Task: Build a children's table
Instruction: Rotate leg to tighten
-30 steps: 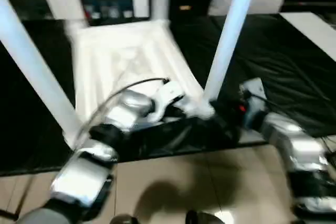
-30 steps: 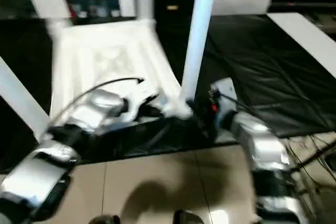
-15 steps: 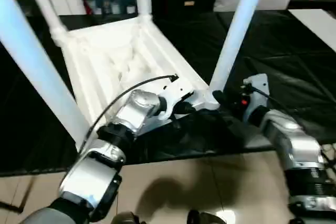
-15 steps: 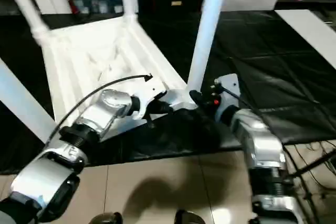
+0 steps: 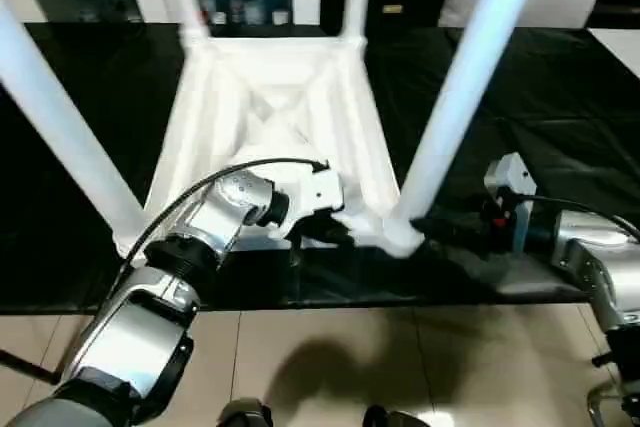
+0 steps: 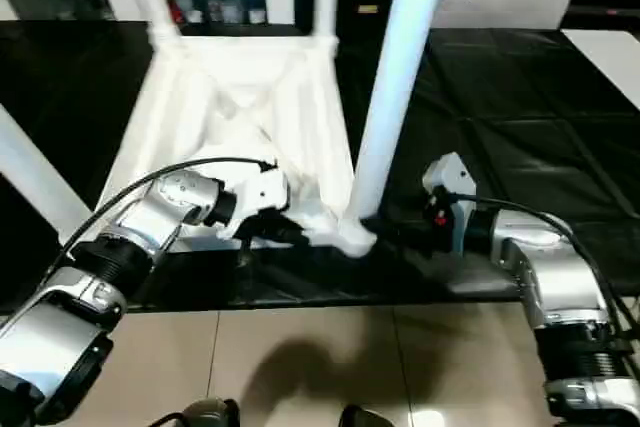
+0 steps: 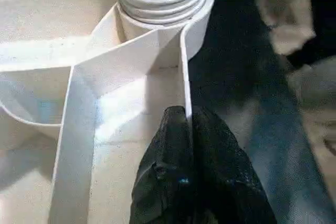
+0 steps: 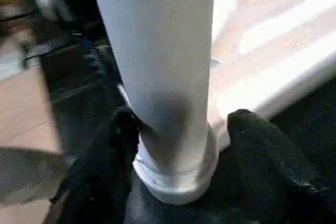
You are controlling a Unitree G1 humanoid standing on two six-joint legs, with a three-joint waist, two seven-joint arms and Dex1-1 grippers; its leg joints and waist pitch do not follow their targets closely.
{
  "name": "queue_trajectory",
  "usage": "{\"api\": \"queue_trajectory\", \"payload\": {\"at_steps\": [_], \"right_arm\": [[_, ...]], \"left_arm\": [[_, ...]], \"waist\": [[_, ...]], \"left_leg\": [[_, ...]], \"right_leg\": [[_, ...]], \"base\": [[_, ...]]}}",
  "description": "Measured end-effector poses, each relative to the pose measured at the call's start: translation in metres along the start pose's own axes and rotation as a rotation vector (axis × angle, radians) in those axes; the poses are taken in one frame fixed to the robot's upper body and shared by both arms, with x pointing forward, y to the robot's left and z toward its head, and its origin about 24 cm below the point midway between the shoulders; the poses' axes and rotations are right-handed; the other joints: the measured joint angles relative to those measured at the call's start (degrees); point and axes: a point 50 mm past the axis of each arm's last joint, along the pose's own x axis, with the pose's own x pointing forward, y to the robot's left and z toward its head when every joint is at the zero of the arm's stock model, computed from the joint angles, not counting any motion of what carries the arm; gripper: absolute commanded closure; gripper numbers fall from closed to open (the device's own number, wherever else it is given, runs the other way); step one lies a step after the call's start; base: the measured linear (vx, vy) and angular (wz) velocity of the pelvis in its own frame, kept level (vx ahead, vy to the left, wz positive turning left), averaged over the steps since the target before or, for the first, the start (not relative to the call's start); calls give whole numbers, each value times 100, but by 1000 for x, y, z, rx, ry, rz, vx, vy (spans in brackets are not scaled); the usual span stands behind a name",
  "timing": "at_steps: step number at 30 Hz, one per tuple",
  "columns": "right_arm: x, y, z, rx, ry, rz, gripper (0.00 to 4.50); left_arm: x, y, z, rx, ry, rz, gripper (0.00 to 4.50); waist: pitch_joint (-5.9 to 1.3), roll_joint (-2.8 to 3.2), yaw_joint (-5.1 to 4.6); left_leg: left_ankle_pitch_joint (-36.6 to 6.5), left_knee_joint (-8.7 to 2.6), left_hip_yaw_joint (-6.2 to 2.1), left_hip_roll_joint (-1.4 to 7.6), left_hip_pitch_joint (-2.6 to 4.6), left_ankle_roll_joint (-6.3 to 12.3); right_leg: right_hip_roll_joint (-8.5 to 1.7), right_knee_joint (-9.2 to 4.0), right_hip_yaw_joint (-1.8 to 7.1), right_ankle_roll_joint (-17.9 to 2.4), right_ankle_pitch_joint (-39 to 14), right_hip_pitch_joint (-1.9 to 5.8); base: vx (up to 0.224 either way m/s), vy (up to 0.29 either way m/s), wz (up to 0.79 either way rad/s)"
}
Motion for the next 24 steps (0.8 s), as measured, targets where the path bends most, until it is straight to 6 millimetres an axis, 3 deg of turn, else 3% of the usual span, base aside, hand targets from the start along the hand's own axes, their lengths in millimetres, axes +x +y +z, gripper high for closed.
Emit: {"api": "queue_trajectory", "payload": {"at_steps": [7,17,23,24], "right_arm": [[-1,9,-1,26,20,175,249],[-4,10,-3,35,29,181,330],[0,10,-6,46,24,164,338],[0,10,-7,57,24,159,309]], "left_arm": [[-4,-5,0,54,22,-98,450],[-7,-5,-2,53,31,-103,450],[-8,-5,-3,48,38,-97,450],[-9,-5,-3,47,39,-95,450]], "waist": [[-1,-2,112],[-3,-4,93],[-4,-3,90],[-4,-3,86]], "left_leg": [[-3,15,0,1,-3,7],[-12,19,0,3,14,-12],[-12,28,-3,4,17,-14],[-12,29,-4,4,17,-14]], "right_leg": [[-7,8,0,0,0,2],[-7,53,1,18,-18,-2],[-8,81,2,48,-47,-3],[-8,81,3,48,-47,-2]], "base": [[0,0,0],[0,0,0],[0,0,0],[0,0,0]]}}
